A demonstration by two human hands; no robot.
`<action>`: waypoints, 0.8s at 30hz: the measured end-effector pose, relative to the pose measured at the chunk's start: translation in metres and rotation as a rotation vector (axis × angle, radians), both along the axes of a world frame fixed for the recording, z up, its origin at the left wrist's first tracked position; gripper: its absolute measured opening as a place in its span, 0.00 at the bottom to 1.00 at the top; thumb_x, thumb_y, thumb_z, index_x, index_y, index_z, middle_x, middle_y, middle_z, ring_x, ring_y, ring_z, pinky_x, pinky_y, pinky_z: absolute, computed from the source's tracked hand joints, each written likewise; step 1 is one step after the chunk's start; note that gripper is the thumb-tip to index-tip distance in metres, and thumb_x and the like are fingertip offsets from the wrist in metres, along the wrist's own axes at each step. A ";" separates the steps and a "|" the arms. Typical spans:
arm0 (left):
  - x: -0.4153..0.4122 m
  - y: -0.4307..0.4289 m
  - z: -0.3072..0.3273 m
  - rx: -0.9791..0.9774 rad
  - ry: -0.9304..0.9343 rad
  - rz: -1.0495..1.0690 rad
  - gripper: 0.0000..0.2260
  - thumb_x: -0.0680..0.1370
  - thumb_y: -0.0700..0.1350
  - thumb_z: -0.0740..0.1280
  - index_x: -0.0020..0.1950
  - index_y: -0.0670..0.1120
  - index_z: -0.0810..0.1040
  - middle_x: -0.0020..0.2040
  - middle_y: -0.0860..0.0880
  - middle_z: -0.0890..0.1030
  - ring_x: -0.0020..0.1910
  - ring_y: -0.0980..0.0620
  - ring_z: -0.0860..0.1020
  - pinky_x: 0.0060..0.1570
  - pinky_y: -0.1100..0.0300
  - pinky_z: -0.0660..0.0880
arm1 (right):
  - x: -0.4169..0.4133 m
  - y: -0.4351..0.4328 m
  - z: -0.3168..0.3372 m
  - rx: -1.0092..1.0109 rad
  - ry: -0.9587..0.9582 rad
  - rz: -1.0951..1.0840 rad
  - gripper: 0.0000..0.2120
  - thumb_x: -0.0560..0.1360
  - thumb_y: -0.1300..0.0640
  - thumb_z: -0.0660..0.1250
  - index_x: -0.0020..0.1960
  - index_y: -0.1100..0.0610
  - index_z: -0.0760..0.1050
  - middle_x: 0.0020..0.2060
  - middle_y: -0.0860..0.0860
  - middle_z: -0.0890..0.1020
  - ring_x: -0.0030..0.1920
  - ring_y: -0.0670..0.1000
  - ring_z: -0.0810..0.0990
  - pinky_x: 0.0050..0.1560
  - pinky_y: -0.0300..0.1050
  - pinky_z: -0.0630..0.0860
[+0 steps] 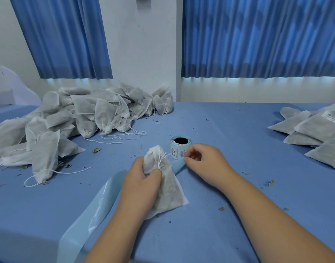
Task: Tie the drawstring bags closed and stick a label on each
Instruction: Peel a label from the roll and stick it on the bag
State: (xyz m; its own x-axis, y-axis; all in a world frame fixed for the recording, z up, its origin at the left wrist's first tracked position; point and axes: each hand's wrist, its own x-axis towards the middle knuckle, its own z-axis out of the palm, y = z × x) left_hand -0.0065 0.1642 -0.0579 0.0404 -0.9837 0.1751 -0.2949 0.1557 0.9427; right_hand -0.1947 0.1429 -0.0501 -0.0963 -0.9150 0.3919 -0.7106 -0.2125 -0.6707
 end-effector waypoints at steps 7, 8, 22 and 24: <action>0.000 -0.002 -0.001 -0.001 0.003 0.000 0.05 0.75 0.42 0.63 0.42 0.52 0.74 0.29 0.63 0.75 0.27 0.63 0.71 0.28 0.65 0.64 | 0.001 0.002 -0.001 0.023 -0.077 -0.016 0.11 0.70 0.63 0.68 0.36 0.47 0.76 0.32 0.42 0.78 0.32 0.37 0.73 0.37 0.28 0.70; 0.000 -0.002 -0.001 -0.003 0.008 0.002 0.05 0.74 0.42 0.63 0.42 0.52 0.74 0.29 0.62 0.75 0.27 0.63 0.71 0.26 0.68 0.64 | 0.001 0.002 -0.001 0.027 -0.084 -0.017 0.12 0.70 0.64 0.68 0.37 0.47 0.76 0.32 0.43 0.78 0.32 0.37 0.73 0.36 0.28 0.70; -0.002 -0.001 0.002 0.012 0.012 0.071 0.04 0.75 0.42 0.64 0.44 0.51 0.75 0.36 0.55 0.77 0.28 0.64 0.73 0.31 0.61 0.65 | -0.009 0.002 0.003 0.186 -0.114 -0.209 0.08 0.69 0.62 0.66 0.41 0.49 0.74 0.37 0.44 0.77 0.37 0.44 0.74 0.34 0.38 0.67; -0.002 0.000 0.002 0.013 0.012 0.080 0.04 0.75 0.42 0.64 0.44 0.51 0.75 0.35 0.55 0.77 0.29 0.64 0.73 0.31 0.60 0.65 | -0.014 0.003 0.004 0.236 -0.087 -0.242 0.06 0.69 0.61 0.66 0.43 0.51 0.76 0.38 0.45 0.77 0.38 0.45 0.74 0.34 0.40 0.67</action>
